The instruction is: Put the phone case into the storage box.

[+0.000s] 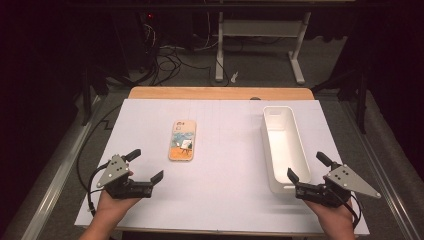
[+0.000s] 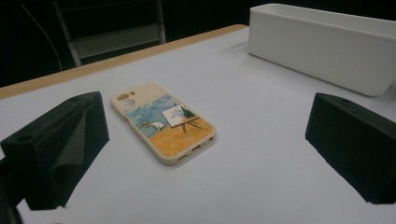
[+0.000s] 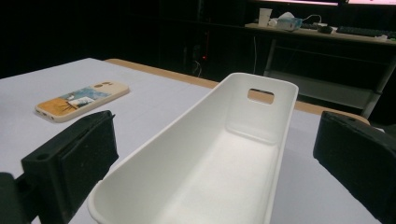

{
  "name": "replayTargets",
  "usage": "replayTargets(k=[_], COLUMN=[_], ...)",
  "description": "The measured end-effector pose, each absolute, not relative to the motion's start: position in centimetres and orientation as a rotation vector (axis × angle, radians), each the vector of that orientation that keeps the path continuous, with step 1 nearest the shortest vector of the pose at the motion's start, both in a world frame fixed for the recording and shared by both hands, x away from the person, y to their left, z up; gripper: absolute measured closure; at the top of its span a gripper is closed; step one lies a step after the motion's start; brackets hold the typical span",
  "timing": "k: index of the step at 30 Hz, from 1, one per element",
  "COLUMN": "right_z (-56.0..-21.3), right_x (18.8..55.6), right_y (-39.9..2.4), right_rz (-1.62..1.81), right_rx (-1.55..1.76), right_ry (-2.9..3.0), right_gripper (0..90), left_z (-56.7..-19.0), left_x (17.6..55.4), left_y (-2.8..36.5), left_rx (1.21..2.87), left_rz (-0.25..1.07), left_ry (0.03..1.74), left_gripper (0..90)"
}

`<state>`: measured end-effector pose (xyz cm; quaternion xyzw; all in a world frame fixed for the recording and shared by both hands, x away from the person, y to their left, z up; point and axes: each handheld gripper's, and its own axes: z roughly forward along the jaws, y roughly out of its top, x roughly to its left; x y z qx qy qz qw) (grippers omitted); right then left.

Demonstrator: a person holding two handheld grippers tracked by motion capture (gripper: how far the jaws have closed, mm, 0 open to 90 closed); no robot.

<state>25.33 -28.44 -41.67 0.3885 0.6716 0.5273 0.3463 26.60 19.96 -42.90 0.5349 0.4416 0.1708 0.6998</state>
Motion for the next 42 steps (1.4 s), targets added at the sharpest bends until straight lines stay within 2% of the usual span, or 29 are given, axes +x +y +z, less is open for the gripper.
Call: replayTargets(k=[30, 42], right_z=[-41.62, -41.73], right_x=[25.25, 25.35], right_y=[-28.04, -27.79], right_rz=[1.416, 1.411], right_rx=[0.976, 0.979], right_ry=[1.745, 1.753], right_gripper=[0.2, 0.2], left_z=[-43.26, -43.86], left_x=[26.73, 27.39], left_y=[19.87, 20.15], left_rx=[1.198, 1.221], left_rz=[0.349, 0.361], left_ry=[0.99, 1.049], left_gripper=[0.5, 0.6])
